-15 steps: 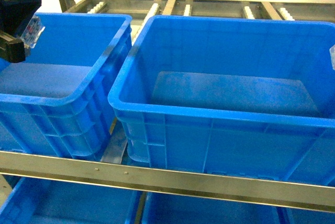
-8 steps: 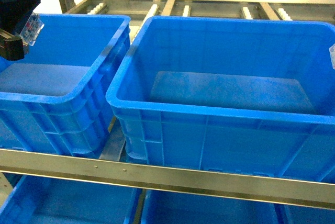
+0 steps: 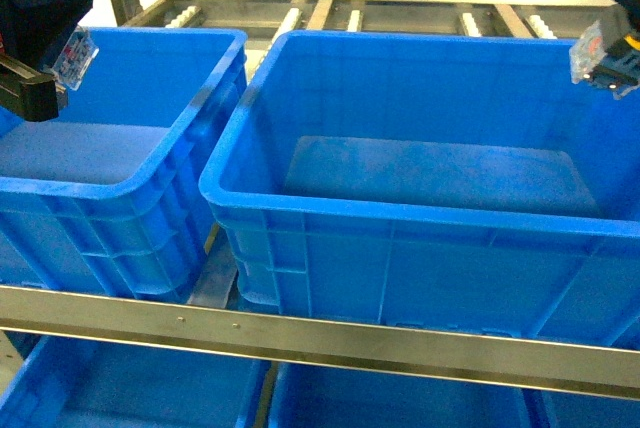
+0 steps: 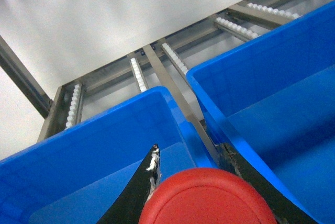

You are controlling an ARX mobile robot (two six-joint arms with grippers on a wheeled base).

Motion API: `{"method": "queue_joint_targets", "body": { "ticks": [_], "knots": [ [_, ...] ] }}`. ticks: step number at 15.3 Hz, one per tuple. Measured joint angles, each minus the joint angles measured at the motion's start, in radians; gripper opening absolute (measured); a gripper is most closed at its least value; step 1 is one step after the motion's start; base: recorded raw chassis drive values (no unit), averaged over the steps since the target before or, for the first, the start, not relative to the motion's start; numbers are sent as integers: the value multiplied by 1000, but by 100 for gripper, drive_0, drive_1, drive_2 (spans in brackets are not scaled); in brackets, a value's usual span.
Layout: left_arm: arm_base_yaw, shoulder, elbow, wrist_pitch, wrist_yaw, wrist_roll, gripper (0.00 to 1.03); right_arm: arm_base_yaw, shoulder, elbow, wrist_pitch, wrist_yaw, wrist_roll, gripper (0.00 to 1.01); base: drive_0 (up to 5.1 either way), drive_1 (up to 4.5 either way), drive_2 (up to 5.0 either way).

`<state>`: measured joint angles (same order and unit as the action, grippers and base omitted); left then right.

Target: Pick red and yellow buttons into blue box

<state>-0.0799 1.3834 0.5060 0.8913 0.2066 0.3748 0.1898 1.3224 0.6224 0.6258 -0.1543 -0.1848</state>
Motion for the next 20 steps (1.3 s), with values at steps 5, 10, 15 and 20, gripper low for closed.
{"method": "queue_joint_targets", "body": {
  "ticks": [5, 10, 15, 20],
  "knots": [
    [2, 0, 0, 0, 0, 0, 29, -16, 284, 216, 23, -34, -130, 33, 0, 0, 0],
    [2, 0, 0, 0, 0, 0, 29, -68, 492, 276, 37, 2, -228, 33, 0, 0, 0],
    [0, 0, 0, 0, 0, 0, 29, -72, 492, 278, 41, 2, -237, 33, 0, 0, 0],
    [0, 0, 0, 0, 0, 0, 29, -72, 492, 278, 43, 1, -243, 71, 0, 0, 0]
  ]
}}
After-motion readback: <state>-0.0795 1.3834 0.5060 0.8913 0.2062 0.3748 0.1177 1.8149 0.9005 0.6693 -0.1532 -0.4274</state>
